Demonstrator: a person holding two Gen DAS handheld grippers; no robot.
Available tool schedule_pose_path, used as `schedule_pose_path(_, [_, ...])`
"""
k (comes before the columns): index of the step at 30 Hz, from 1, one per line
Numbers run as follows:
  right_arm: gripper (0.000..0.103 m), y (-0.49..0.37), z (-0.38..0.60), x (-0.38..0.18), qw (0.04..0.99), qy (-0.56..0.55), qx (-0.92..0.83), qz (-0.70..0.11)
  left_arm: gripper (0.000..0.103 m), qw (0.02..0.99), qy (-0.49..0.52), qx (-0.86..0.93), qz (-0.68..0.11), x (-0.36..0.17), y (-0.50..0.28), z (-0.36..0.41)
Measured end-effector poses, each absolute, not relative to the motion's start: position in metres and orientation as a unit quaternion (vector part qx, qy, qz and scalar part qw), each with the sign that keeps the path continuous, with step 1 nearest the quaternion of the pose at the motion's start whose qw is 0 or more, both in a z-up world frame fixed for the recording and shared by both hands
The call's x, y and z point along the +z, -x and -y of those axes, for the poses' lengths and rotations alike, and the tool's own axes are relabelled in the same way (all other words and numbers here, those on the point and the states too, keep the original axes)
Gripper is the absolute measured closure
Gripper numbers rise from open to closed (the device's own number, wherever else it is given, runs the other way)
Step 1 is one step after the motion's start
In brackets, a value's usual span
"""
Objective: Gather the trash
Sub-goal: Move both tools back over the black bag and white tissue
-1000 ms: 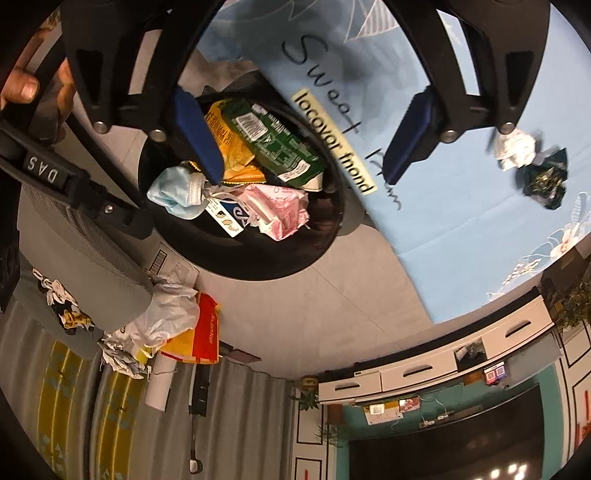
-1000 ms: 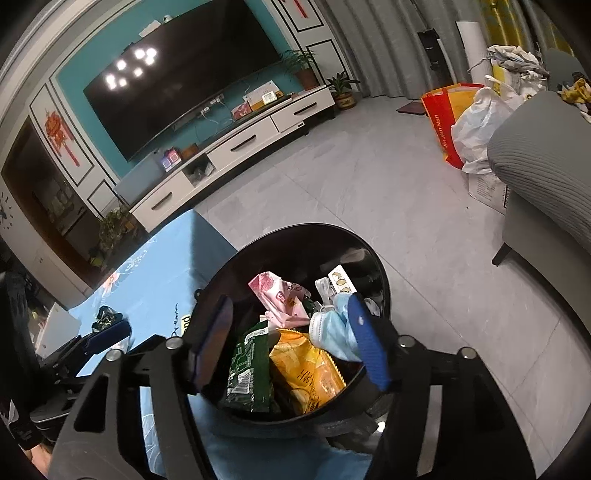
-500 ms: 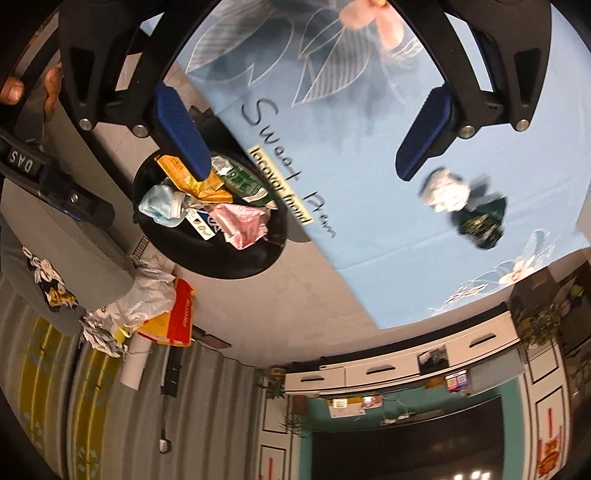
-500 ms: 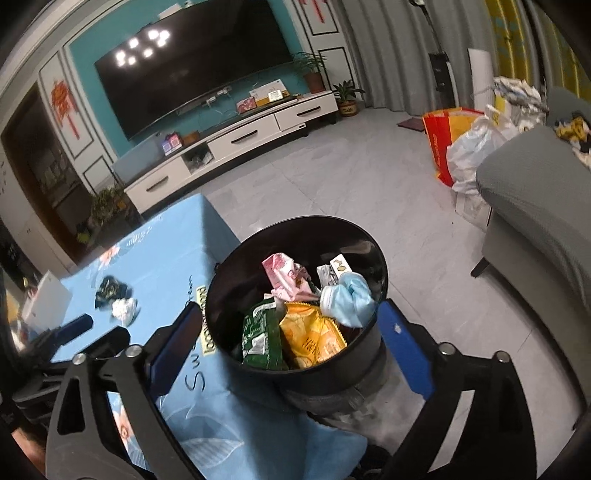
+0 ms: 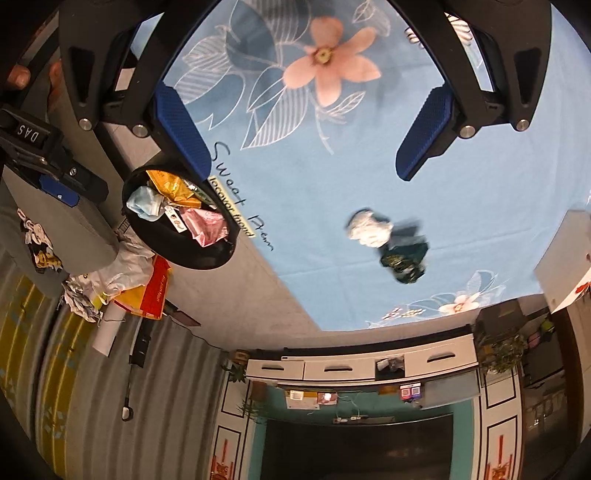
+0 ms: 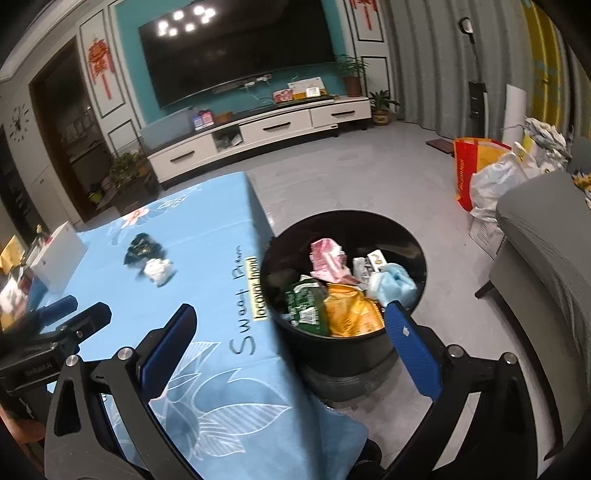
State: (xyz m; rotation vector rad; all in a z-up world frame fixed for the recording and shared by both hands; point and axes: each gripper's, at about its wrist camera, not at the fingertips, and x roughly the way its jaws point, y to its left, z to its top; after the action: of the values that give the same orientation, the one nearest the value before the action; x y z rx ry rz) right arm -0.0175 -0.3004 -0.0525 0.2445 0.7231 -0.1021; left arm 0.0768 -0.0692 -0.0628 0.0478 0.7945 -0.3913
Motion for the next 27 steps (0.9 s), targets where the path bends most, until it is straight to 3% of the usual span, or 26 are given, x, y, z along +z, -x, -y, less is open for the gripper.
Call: schedule_pose_path(27, [0.004,-0.011,0.237,-0.060,0.922,-0.070,-0.005,-0.381,0.003,0.900,-0.003,-0.149,-0.409,-0.079,-0.080,0.006])
